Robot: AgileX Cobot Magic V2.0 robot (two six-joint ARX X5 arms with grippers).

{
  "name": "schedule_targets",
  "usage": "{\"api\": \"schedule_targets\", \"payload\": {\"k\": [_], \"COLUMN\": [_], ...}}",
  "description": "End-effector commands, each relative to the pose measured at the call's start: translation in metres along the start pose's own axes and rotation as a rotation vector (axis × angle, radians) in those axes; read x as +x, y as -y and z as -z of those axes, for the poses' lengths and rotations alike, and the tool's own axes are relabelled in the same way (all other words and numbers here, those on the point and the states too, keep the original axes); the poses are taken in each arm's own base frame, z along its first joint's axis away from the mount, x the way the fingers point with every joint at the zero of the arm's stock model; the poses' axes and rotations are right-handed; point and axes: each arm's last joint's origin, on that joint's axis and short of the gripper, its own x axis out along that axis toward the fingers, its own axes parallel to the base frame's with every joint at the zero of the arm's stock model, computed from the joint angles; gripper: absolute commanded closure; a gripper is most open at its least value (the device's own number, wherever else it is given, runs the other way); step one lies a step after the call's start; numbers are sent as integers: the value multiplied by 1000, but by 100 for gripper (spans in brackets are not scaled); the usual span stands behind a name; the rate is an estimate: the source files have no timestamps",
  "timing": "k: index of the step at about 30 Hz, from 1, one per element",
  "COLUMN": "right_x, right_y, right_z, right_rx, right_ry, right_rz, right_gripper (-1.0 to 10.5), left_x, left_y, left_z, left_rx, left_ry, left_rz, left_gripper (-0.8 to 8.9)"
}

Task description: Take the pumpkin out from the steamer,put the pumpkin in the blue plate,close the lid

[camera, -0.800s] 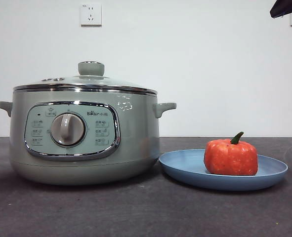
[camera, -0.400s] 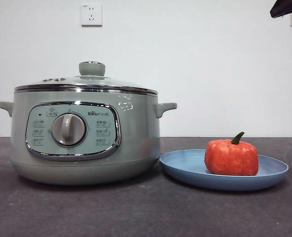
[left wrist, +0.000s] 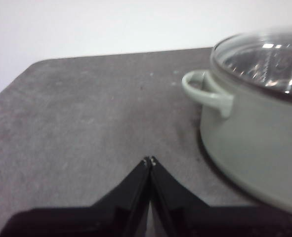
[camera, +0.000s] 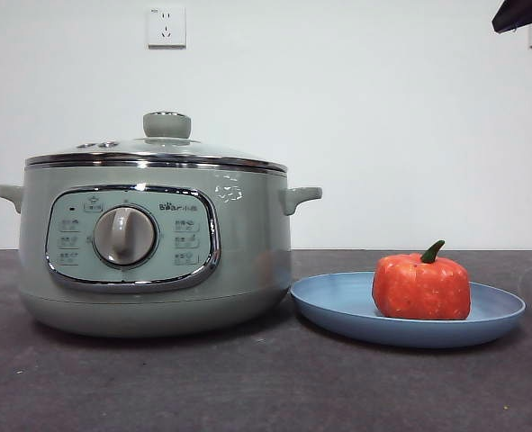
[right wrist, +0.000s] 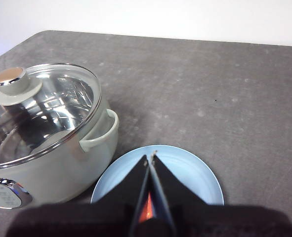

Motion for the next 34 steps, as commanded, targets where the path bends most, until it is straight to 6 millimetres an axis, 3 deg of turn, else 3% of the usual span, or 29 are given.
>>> {"api": "schedule_targets", "payload": {"k": [1,34], "right_x": [1,-1], "right_y": [0,0], "right_z": [2,4], "right_rx": [10,-7], "right_ry": [-1,-18], "right_rz": [2,3], "right_gripper": [963,963], "left_x": [4,6], "left_y": [-1,-3], "left_z": [9,14], "left_rx": [-10,-17], "left_ry": [1,-13], "left_rz": [-15,-33], "left_gripper": [816,816]}}
